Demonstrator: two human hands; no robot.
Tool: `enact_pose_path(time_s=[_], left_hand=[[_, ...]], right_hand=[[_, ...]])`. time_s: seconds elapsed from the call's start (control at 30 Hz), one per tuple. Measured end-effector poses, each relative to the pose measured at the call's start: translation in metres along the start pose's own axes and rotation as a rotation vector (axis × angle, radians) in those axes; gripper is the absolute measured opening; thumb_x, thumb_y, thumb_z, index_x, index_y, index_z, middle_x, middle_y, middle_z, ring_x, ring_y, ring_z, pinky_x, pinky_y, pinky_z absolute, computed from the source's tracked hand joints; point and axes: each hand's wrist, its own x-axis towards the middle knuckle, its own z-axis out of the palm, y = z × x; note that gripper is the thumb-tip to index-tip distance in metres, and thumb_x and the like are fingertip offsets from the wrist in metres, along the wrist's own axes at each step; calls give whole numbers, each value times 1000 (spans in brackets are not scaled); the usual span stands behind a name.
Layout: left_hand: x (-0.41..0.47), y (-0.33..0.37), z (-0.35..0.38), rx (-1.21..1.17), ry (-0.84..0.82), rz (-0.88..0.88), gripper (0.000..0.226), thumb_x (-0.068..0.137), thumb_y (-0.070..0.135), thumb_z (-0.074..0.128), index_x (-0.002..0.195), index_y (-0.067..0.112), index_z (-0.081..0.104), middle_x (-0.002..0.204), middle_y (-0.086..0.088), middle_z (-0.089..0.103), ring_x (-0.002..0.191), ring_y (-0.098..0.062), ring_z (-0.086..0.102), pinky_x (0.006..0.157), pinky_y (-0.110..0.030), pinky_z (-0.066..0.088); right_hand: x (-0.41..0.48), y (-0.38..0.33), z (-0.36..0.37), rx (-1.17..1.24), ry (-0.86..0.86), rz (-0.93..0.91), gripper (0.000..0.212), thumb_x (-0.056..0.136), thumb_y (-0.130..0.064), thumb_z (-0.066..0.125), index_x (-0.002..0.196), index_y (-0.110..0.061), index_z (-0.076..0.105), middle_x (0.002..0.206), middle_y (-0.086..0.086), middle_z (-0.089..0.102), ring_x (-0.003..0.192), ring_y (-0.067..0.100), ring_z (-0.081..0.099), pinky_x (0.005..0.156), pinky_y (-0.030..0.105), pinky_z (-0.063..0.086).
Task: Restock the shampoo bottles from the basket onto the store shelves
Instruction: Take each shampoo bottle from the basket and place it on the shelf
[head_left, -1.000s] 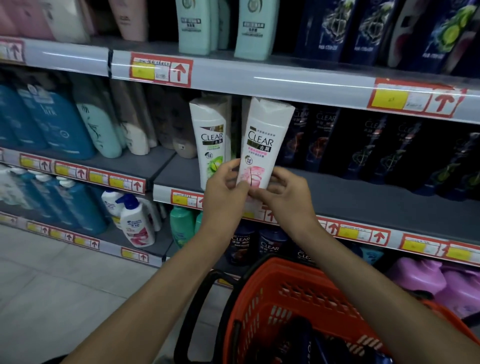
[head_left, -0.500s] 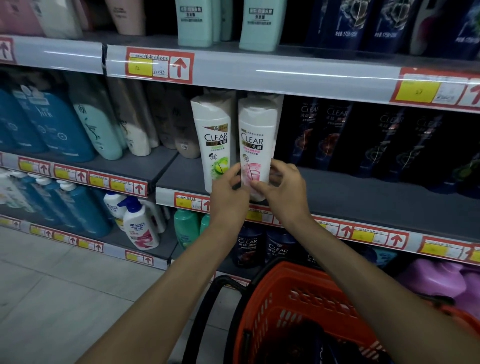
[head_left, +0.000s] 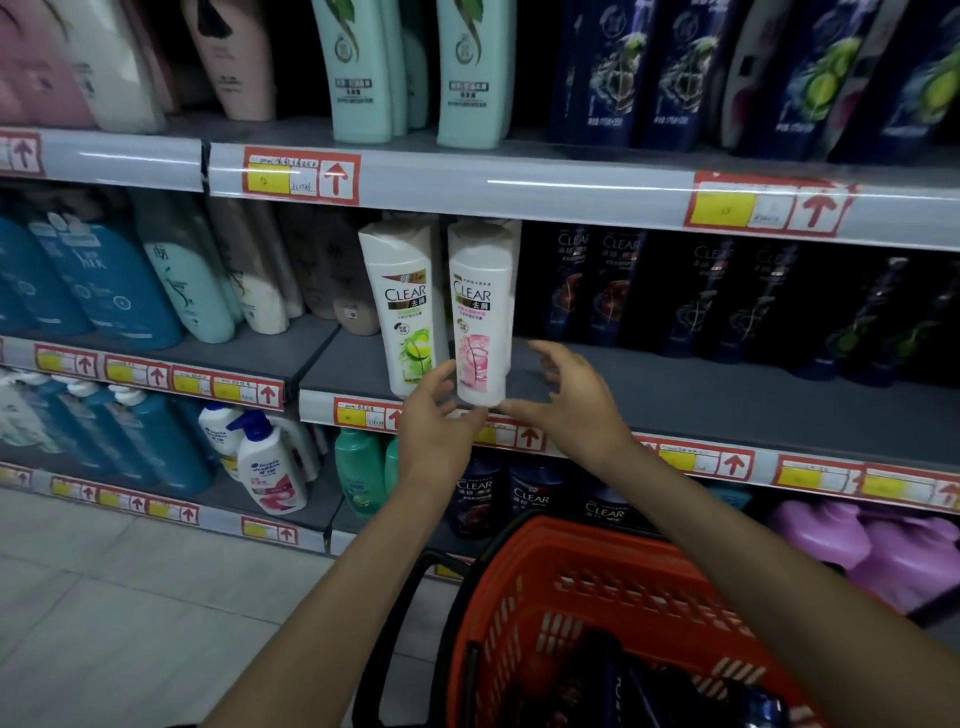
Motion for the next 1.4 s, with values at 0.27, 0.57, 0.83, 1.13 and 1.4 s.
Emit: enact_pose_path(time_s=[0.27, 0.57, 0.83, 1.13, 1.4], left_hand=[[-49, -10, -1, 321, -175, 100, 57, 85, 42, 82, 138, 33, 62, 131, 14, 66, 125, -6, 59, 107, -39, 51], [-123, -6, 28, 840, -497, 309, 85, 83, 78, 55, 158, 48, 30, 167, 20, 23, 151, -4, 29, 119, -37, 38], [-170, -48, 63, 1214, -772, 349, 95, 80, 82, 44, 161, 45, 11, 172, 9, 9, 157, -21, 20, 125, -45, 27], [-197, -127, 82, 1515, -939, 212, 93, 87, 72, 56, 161, 35, 16, 160, 4, 32, 144, -25, 41, 113, -42, 41], [-190, -183, 116, 1416, -792, -156, 77, 83, 72, 66, 140, 24, 48, 128, -9, 69, 118, -30, 66, 89, -35, 50]], right_hand=[[-69, 7, -69, -274, -206, 1, 106, 83, -43, 82, 163, -25, 15, 162, 0, 27, 147, 18, 33, 110, 23, 31], [-163, 51, -125, -572, -335, 13, 129, 73, -63, 80, 162, -32, -8, 169, 9, 2, 157, 28, 2, 126, 46, 14], [-257, 136, -136, -599, -514, 146, 123, 73, -53, 81, 162, -28, 0, 164, 9, 11, 154, 30, 16, 122, 43, 28], [-312, 168, -113, -688, -710, 106, 95, 88, -32, 71, 161, -23, 11, 161, 12, 18, 148, 33, 27, 117, 41, 36], [-325, 186, -120, -805, -827, 40, 56, 94, -24, 59, 147, -19, 40, 138, 13, 47, 123, 35, 53, 98, 41, 47]])
